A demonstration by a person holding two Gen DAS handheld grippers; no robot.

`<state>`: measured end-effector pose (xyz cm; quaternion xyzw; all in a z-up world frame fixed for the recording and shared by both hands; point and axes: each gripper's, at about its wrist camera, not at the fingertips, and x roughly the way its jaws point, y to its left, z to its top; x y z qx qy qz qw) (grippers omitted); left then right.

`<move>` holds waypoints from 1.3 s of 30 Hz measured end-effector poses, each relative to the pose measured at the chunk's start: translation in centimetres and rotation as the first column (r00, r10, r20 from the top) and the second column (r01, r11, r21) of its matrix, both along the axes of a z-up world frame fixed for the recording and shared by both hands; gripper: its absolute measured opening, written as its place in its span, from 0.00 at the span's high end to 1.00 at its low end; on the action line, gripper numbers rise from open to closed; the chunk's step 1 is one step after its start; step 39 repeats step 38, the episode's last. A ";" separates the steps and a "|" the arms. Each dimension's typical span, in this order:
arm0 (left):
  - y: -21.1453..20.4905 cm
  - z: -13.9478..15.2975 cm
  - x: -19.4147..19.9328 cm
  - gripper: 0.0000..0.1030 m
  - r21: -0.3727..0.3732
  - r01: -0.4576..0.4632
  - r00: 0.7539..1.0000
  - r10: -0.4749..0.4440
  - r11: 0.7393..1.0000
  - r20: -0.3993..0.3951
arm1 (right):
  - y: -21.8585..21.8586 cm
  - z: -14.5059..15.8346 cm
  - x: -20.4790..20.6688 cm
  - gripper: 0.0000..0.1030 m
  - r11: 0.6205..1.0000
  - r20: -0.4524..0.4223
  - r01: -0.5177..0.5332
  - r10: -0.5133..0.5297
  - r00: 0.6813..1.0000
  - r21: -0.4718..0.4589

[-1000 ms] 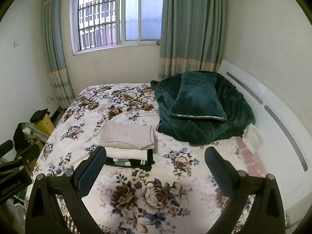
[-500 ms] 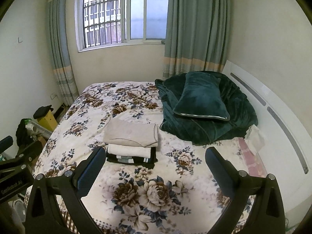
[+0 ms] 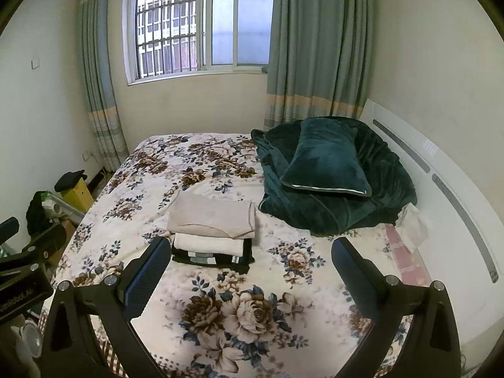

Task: Fold small clothes

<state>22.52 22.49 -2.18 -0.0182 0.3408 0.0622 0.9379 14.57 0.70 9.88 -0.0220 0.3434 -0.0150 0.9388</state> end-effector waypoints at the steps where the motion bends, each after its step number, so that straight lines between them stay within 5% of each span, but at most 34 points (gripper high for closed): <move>1: 0.0 0.0 0.0 0.00 -0.002 0.002 1.000 -0.002 1.000 0.000 | 0.0 0.0 0.0 0.00 1.000 0.002 0.000 0.000 1.000 -0.002; 39: -1.4 0.7 -0.4 0.00 0.003 -0.014 1.000 0.014 1.000 0.017 | -0.2 0.3 0.4 0.00 1.000 0.013 -0.013 0.013 1.000 0.000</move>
